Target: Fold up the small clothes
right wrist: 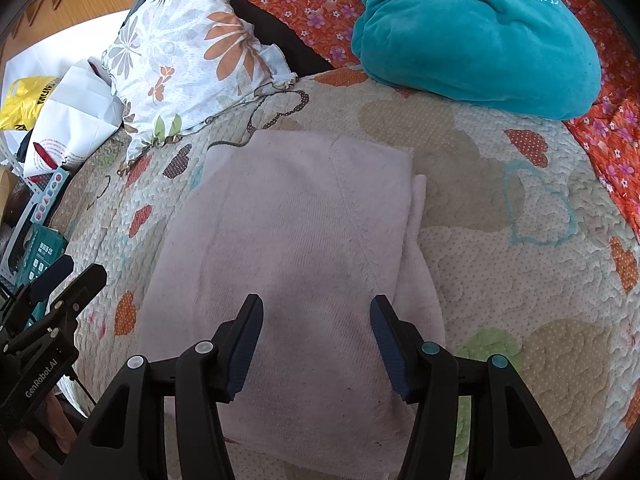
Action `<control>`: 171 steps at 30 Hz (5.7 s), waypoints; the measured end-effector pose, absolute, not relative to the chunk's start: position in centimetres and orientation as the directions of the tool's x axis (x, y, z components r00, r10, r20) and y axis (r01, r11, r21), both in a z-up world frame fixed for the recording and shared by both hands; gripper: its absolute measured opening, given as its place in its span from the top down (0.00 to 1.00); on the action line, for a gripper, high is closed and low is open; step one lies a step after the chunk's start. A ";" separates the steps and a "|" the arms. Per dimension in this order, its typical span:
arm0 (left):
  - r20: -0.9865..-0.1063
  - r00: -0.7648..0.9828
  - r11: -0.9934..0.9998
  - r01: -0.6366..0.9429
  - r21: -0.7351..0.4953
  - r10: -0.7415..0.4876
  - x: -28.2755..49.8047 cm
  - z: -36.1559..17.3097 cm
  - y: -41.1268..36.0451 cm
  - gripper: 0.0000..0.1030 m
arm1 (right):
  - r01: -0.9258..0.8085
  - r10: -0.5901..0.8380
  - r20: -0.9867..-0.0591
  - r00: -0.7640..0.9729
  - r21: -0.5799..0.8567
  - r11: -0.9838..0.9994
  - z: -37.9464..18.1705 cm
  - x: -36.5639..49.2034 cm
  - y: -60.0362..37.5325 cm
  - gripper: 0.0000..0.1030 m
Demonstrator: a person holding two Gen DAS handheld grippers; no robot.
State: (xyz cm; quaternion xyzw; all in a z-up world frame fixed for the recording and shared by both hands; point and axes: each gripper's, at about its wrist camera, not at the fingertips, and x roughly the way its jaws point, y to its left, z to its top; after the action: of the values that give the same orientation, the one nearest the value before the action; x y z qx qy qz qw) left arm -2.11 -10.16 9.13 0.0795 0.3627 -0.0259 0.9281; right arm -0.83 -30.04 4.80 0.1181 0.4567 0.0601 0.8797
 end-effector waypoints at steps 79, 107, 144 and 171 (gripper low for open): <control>-0.720 0.693 0.987 0.132 0.093 -0.024 -2.1 7.7 -9.2 0.33 | 0.196 0.095 -0.830 0.549 0.239 0.951 3.7 -0.7 -34.3 0.29; -0.801 0.598 0.996 0.087 0.037 -0.022 2.7 4.1 -8.7 0.28 | 0.291 0.113 -0.798 0.592 0.342 0.893 3.5 -0.7 -38.5 0.28; -0.787 0.381 0.869 0.105 -0.483 -0.484 4.2 0.8 -2.2 0.19 | 0.087 0.214 -0.738 0.640 0.346 0.934 4.9 2.2 -32.6 0.34; -0.782 0.495 0.922 0.120 -0.369 -0.378 5.3 4.3 -4.1 0.45 | 0.126 0.213 -0.663 0.718 0.425 0.896 7.2 4.2 -33.1 0.58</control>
State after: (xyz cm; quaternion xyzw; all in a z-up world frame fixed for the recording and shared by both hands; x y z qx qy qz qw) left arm 5.31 -4.06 4.28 -0.1342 0.4808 -0.1455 0.8542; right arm 4.20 -33.13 7.17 0.2262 0.3749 0.0243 0.8987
